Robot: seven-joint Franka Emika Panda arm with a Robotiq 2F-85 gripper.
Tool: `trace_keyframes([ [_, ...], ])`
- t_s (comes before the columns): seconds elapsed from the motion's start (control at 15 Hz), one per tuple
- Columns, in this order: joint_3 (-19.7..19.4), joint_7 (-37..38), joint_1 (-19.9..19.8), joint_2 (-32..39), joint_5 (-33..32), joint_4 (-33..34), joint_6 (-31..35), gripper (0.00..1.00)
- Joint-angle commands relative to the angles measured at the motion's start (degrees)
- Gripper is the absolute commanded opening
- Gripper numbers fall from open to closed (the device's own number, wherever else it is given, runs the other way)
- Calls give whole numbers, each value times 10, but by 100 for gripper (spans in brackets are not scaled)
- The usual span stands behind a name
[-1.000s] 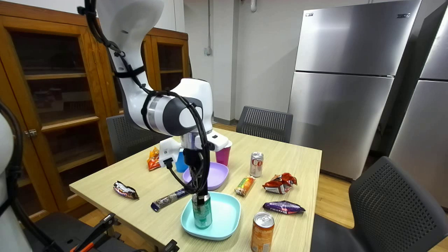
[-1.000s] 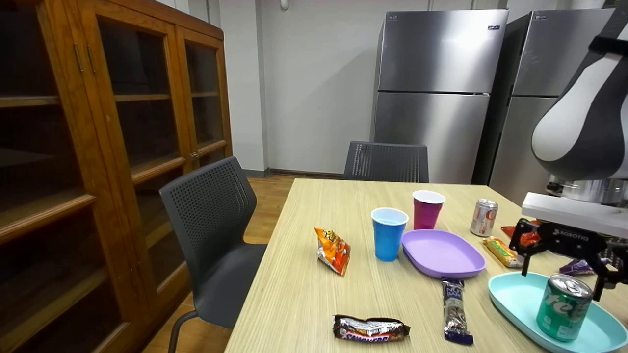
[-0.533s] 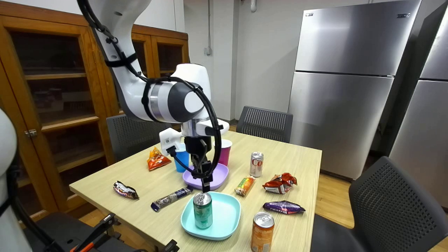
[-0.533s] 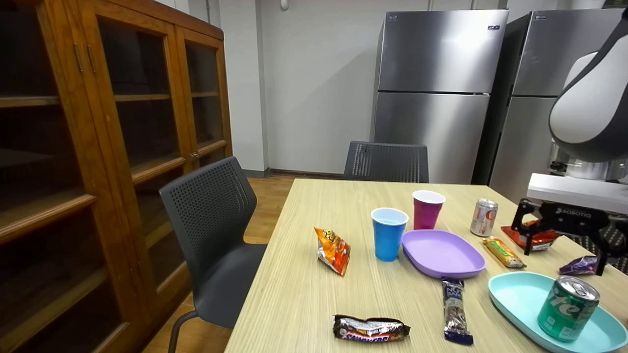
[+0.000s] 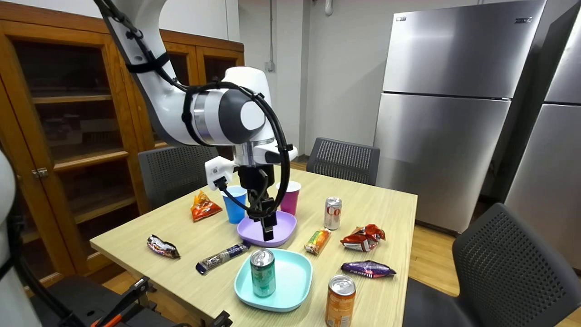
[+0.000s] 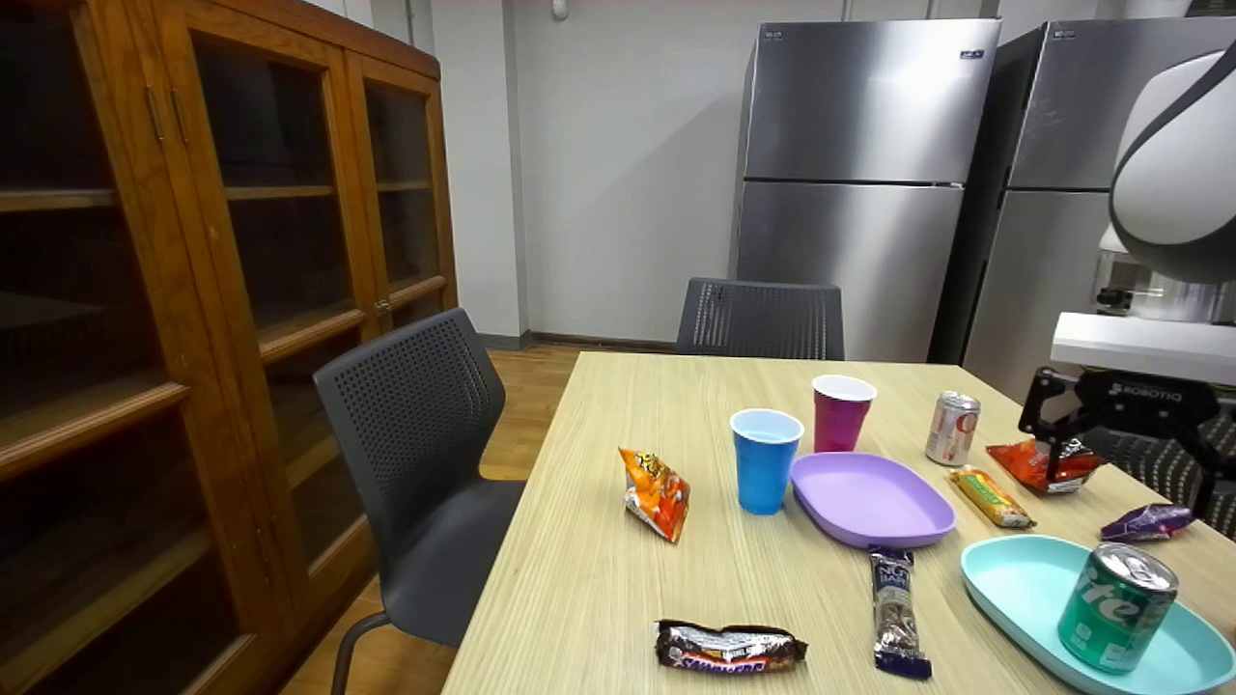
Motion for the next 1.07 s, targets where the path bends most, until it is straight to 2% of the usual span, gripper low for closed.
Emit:
trace_keyframes([
  [0.0, 30, 0, -30, -1, -1, 0, -2, 100],
  [0.67, 31, -4, -33, -5, 5, -1, -1, 100],
  [1.0, 25, -12, -68, -9, 22, 4, -2, 100],
])
